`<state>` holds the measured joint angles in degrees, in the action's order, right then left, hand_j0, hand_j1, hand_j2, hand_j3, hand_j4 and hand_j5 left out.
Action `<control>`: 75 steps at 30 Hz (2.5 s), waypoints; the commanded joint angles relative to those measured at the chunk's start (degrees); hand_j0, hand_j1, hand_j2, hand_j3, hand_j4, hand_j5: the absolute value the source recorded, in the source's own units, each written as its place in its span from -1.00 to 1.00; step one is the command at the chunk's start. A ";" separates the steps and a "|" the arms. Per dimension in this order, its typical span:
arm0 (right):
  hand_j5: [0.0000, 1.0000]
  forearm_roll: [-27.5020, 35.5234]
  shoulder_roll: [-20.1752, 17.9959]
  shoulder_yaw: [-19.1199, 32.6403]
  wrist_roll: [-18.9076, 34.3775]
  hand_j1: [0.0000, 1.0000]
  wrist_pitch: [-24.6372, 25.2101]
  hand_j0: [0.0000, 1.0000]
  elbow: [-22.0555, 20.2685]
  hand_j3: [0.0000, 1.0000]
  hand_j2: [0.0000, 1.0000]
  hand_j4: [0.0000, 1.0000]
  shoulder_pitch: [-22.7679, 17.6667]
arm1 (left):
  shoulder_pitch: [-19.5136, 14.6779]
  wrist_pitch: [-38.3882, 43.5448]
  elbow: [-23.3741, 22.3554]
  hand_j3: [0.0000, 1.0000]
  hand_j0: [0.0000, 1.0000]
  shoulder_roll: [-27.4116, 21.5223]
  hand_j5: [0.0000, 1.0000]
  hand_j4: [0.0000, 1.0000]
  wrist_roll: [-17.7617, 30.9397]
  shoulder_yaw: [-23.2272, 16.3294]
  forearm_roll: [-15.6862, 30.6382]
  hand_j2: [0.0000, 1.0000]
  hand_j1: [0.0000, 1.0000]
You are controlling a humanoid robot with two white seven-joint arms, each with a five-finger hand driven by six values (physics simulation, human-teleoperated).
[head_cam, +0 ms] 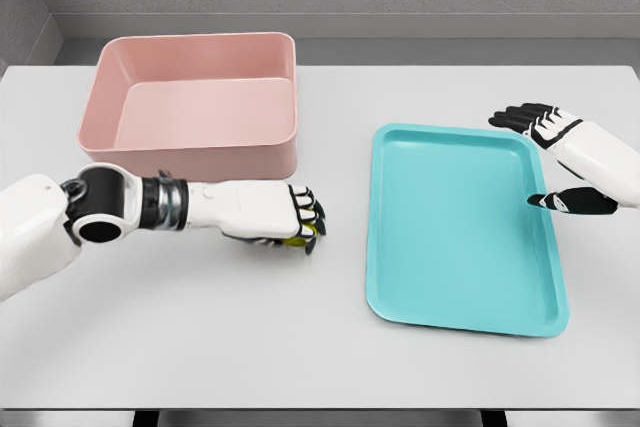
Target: Put the tennis from the blue tray into the pink basket with both arms
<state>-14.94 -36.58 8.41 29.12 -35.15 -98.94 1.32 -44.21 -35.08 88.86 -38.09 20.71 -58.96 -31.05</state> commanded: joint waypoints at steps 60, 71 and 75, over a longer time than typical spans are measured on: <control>1.00 0.43 0.02 0.03 -0.12 1.00 0.15 1.00 0.07 1.00 1.00 1.00 0.00 | -15.21 0.08 -16.62 1.00 1.00 -3.92 1.00 1.00 -0.49 5.09 5.83 1.00 1.00; 1.00 0.43 0.02 0.03 -0.03 1.00 0.15 1.00 0.07 1.00 1.00 1.00 0.00 | -13.36 0.08 -16.53 1.00 1.00 -14.73 1.00 1.00 -0.49 6.76 11.81 1.00 1.00; 1.00 0.43 0.02 0.03 -0.12 1.00 0.15 1.00 0.15 1.00 1.00 1.00 0.00 | -11.78 0.08 -16.53 1.00 1.00 -15.61 1.00 1.00 -0.49 8.08 11.81 1.00 1.00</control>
<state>-14.93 -36.52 8.43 29.07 -35.15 -98.81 1.32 -55.99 -35.11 72.37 -52.87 20.25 -51.40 -19.80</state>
